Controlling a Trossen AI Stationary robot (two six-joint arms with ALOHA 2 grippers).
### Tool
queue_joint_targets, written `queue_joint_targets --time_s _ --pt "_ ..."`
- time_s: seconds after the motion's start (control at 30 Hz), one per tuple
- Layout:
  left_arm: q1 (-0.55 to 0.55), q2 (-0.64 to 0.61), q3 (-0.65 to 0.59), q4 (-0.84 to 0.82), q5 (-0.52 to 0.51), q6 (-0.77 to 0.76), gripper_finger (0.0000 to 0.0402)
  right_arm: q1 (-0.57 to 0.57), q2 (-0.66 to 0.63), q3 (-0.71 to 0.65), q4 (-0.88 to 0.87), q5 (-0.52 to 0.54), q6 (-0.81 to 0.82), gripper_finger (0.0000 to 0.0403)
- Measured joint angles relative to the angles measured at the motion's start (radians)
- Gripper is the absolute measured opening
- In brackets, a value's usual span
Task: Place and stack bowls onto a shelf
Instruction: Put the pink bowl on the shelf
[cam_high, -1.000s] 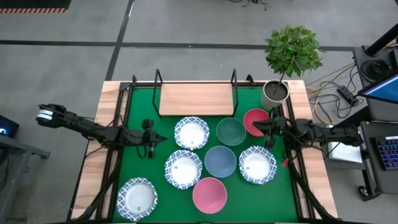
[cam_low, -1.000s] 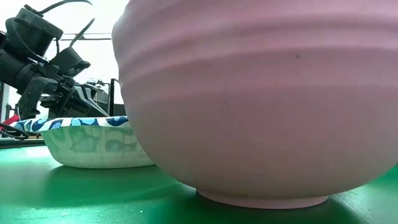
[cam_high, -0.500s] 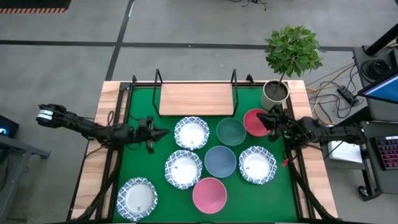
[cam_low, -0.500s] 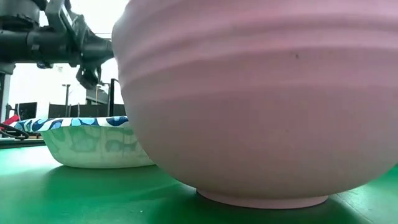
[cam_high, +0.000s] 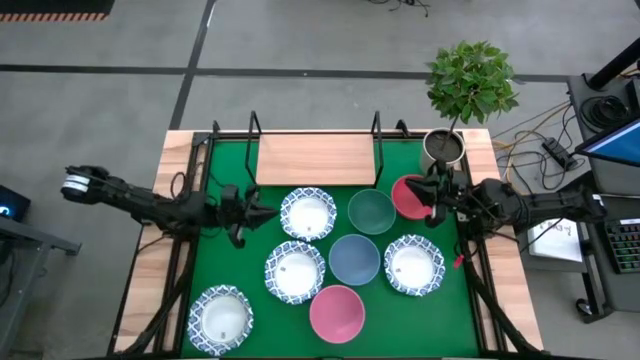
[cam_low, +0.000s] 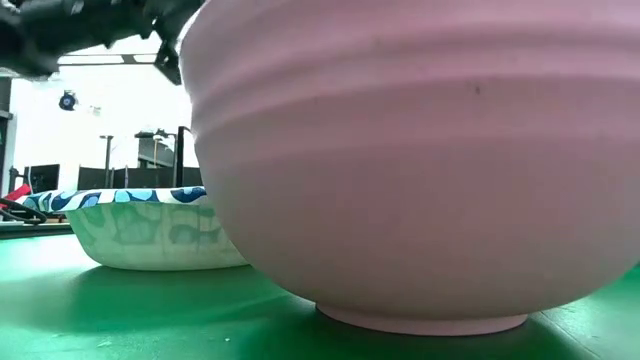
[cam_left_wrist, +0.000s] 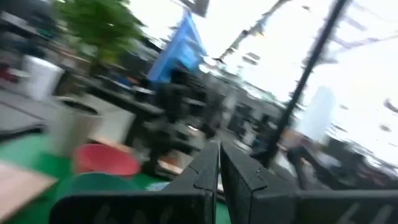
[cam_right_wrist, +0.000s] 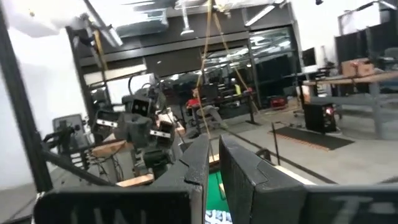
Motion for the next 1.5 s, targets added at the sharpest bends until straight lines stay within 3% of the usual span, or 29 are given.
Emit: queue_joint_targets --time_s 0.1,0.27,0.43,0.53,0.67,1.0,1.13,1.5 --pt "-0.018 0.063 0.178 -0.270 0.065 0.004 0.0000 0.007 0.033 0.070 -0.078 -0.064 -0.035 0.0029" --pt "-0.079 0.199 0.466 -0.795 0.023 0.039 0.0000 0.071 0.059 0.167 -0.211 -0.130 -0.087 0.0029" --pt "-0.165 0.354 0.661 -1.075 -0.011 0.027 0.0000 0.177 0.065 0.180 -0.224 -0.128 -0.171 0.0029" --pt "-0.204 0.437 0.748 -1.202 -0.011 -0.005 0.0000 0.225 0.058 0.181 -0.215 -0.066 -0.216 0.0029" --pt "-0.234 0.527 0.825 -1.262 -0.012 -0.021 0.0000 0.257 0.051 0.181 -0.222 0.029 -0.231 0.0029" --pt "-0.245 0.707 0.948 -1.272 0.037 -0.067 0.0008 0.260 0.050 0.181 -0.226 0.030 -0.252 0.0029" --pt "-0.245 0.765 0.992 -1.294 0.038 -0.068 0.0045 0.260 0.049 0.189 -0.226 0.031 -0.254 0.0029" --pt "-0.251 0.918 1.113 -1.417 0.006 -0.069 0.0195 0.260 0.050 0.198 -0.230 0.030 -0.243 0.0029"
